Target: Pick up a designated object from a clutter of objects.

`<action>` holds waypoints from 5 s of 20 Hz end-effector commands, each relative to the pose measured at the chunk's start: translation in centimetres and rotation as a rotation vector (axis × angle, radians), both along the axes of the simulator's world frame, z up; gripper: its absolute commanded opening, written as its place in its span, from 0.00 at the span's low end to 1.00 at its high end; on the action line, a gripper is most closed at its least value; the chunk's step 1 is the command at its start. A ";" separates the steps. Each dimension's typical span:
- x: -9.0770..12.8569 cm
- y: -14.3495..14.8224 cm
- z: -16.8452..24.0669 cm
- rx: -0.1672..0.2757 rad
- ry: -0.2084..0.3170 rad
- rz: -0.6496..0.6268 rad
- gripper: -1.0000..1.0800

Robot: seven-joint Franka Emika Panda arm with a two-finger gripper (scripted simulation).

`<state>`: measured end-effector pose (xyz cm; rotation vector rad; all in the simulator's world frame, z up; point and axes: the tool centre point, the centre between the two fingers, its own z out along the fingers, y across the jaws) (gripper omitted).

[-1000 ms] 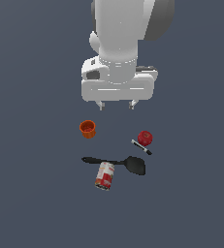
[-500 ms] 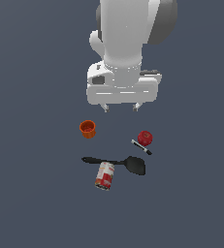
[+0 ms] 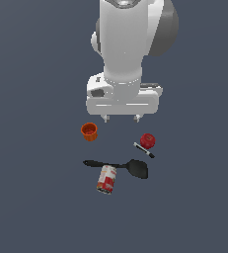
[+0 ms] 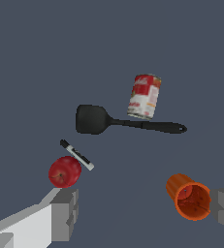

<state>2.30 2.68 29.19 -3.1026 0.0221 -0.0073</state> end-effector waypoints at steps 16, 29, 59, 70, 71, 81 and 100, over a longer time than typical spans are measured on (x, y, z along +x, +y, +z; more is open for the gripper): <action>8.5 -3.4 -11.9 -0.017 0.008 -0.157 0.96; 11.2 -5.4 -19.2 -0.036 0.009 -0.229 0.96; 11.4 -5.5 -24.8 -0.038 0.010 -0.235 0.00; 10.9 -5.8 -24.2 -0.038 0.011 -0.235 0.00; 10.8 -6.0 -23.9 -0.038 0.011 -0.235 0.00; 8.0 -8.5 -19.1 -0.038 0.011 -0.235 0.00; -1.5 -17.7 -1.8 -0.035 0.010 -0.236 0.00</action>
